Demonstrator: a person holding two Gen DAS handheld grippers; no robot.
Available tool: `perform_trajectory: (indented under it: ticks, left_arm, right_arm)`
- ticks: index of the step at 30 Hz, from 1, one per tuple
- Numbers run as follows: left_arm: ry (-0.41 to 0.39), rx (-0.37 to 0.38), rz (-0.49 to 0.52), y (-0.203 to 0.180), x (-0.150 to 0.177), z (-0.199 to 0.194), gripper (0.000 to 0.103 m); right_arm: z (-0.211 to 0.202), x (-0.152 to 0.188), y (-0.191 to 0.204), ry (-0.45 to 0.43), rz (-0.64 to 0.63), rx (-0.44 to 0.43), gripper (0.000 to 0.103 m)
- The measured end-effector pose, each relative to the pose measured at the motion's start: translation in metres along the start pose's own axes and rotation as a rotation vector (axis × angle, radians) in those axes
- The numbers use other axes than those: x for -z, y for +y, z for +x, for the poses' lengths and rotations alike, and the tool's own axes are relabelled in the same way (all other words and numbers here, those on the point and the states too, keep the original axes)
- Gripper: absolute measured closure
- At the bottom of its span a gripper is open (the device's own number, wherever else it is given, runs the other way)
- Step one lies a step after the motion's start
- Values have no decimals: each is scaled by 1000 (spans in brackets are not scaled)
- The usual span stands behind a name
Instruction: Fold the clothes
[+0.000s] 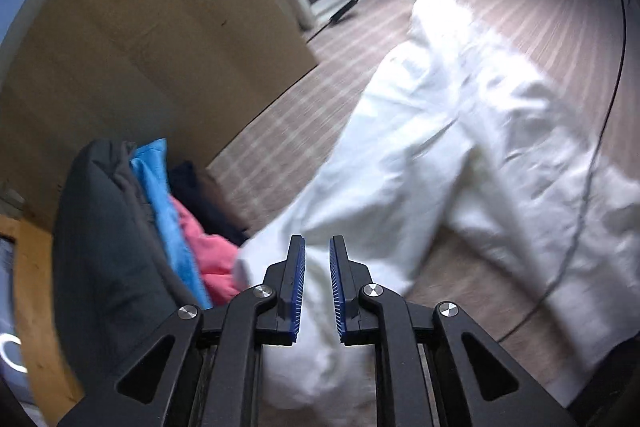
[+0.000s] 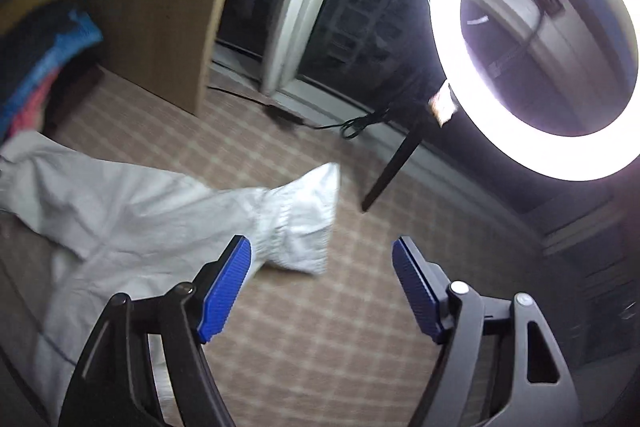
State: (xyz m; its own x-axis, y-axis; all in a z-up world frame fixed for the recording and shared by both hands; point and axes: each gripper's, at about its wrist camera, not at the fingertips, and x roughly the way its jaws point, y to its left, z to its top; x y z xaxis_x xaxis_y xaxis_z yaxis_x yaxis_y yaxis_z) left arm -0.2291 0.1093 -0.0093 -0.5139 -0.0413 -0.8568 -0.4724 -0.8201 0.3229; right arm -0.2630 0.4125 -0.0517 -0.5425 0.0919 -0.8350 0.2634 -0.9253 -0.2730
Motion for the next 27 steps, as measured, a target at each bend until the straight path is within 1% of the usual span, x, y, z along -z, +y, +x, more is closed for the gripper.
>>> perform_trajectory:
  ticks: [1, 2, 3, 4, 5, 6, 8, 9, 10, 12, 13, 14, 16, 17, 18, 20, 21, 22, 23, 25, 26, 27]
  left_arm:
    - [-9, 21, 0, -8, 3, -4, 90]
    - [-16, 44, 1, -16, 6, -7, 90]
    - [-18, 67, -2, -26, 10, -10, 90]
    - [-10, 65, -22, -32, 18, -16, 90]
    - [1, 54, -49, -37, 26, -23, 90]
    - [13, 43, -76, -42, 35, -29, 90]
    - [36, 20, -130, -52, 53, -43, 90]
    - [48, 9, -157, -57, 62, -49, 90]
    - [59, -2, -184, -62, 71, -56, 90]
    - [82, -25, -237, -71, 89, -69, 90]
    - [94, -36, -264, -76, 98, -76, 90]
    - [106, -48, -291, -81, 106, -83, 90]
    - [129, -70, -345, -91, 124, -96, 90]
    - [140, -82, -372, -96, 133, -103, 90]
    - [152, -93, -399, -101, 142, -110, 92]
    - [137, -37, -388, -140, 135, -110, 92]
    - [127, -2, -376, -162, 129, -110, 89]
    - [116, 33, -365, -184, 123, -109, 83]
    - [106, 68, -354, -206, 118, -108, 81]
    - [85, 137, -331, -249, 106, -107, 80]
    - [92, 176, -315, -269, 101, -101, 80]
    - [116, 201, -298, -286, 98, -92, 80]
  right_arm:
    - [-3, 16, 4, 1, 20, -41, 31]
    - [-5, 41, 11, 15, 29, -90, 34]
    - [-4, 58, 17, 21, 34, -103, 44]
    - [-5, 79, 19, 28, 49, -129, 52]
    - [-5, 99, 21, 34, 64, -154, 70]
    - [-6, 120, 23, 40, 79, -180, 79]
    - [-20, 153, 11, 26, 149, -252, 79]
    - [-30, 164, 2, 17, 174, -265, 79]
    - [-42, 173, -10, -1, 191, -267, 79]
    - [-82, 187, -45, -64, 213, -250, 79]
    - [-92, 189, -62, -88, 216, -246, 79]
    - [-116, 193, -86, -130, 223, -228, 79]
    - [-146, 196, -124, -203, 227, -146, 77]
    - [-158, 199, -136, -220, 200, -91, 73]
    - [-152, 202, -134, -211, 178, -122, 68]
    - [-140, 208, -129, -192, 134, -185, 60]
    - [-134, 212, -127, -182, 113, -217, 60]
    - [-116, 216, -113, -148, 98, -300, 60]
    - [-94, 222, -92, -110, 75, -379, 60]
    - [-60, 236, -46, -43, 20, -475, 60]
    - [-46, 246, -19, -10, -25, -554, 60]
    - [-37, 255, 3, 14, -64, -615, 60]
